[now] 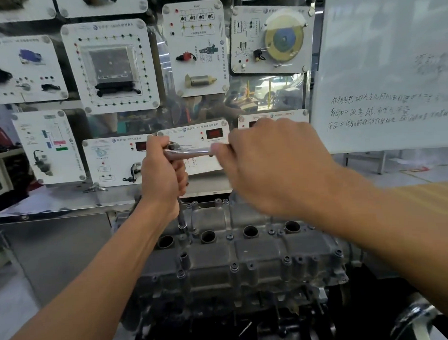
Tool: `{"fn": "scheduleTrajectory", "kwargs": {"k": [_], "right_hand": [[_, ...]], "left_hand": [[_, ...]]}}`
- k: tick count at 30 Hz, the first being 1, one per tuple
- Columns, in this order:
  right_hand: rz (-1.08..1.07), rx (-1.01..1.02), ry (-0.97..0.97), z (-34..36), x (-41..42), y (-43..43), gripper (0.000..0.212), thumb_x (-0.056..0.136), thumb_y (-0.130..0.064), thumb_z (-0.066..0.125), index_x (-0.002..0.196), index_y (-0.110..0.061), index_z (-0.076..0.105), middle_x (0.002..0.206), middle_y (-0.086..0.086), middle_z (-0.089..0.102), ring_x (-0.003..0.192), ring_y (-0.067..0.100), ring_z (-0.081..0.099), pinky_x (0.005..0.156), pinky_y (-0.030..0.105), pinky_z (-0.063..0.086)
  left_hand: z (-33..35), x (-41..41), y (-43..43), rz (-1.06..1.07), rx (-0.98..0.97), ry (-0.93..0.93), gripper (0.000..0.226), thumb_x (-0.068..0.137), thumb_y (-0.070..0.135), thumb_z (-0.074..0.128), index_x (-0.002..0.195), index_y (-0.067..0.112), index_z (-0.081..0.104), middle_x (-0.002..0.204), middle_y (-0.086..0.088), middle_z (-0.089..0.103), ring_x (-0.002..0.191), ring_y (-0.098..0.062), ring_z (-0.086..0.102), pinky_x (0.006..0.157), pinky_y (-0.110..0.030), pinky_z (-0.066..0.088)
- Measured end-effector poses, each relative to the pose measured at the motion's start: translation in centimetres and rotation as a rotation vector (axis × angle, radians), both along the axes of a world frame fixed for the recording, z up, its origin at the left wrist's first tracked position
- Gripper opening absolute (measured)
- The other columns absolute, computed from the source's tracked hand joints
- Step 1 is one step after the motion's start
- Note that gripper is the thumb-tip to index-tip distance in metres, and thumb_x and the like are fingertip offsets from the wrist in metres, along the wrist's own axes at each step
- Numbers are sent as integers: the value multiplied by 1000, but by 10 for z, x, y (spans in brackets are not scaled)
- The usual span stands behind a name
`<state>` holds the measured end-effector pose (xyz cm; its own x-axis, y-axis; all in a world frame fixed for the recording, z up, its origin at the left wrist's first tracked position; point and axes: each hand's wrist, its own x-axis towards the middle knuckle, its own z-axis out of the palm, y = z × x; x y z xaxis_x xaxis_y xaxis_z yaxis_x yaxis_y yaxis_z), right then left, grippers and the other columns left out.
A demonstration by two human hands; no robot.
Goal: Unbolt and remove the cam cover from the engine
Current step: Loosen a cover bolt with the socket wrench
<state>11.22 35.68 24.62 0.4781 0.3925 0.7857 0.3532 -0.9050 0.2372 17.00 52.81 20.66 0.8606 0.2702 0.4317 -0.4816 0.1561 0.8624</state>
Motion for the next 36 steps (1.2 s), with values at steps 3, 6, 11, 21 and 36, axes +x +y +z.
{"fn": "scheduleTrajectory", "kwargs": {"k": [3, 6, 11, 21, 36], "right_hand": [[-18, -87, 44, 4, -23, 9, 49, 93, -38, 55, 57, -23, 25, 55, -4, 23, 43, 13, 19, 45, 23, 11], [73, -25, 93, 13, -1, 4, 48, 103, -51, 25, 70, -22, 42, 64, -3, 33, 58, 22, 37, 52, 31, 24], [75, 53, 56, 7, 34, -10, 66, 99, -65, 16, 67, -23, 57, 58, -6, 45, 63, 24, 49, 57, 32, 29], [205, 115, -26, 16, 80, -17, 68, 100, -61, 20, 48, -21, 37, 44, -8, 34, 45, 6, 34, 51, 26, 23], [310, 95, 63, 15, 100, 4, 64, 101, -55, 15, 58, -20, 48, 52, -5, 48, 50, 12, 45, 51, 25, 25]], "left_hand": [[2, 0, -3, 12, -11, 12, 56, 94, 41, 36, 40, 26, 34, 42, 9, 26, 36, -11, 16, 37, -19, 15], [2, -1, 0, 19, -11, 21, 55, 95, 43, 35, 43, 27, 32, 42, 8, 22, 38, -12, 14, 37, -19, 15], [-1, 1, -1, -14, 47, 17, 49, 93, 44, 37, 47, 27, 29, 45, 8, 21, 40, -12, 12, 38, -17, 15], [3, 4, 0, 5, 65, 49, 46, 95, 45, 35, 54, 25, 28, 46, 7, 22, 41, -13, 11, 38, -18, 13], [-14, -21, 2, -19, 40, -37, 45, 85, 51, 38, 49, 24, 31, 42, 10, 22, 39, -11, 14, 39, -20, 14]]}}
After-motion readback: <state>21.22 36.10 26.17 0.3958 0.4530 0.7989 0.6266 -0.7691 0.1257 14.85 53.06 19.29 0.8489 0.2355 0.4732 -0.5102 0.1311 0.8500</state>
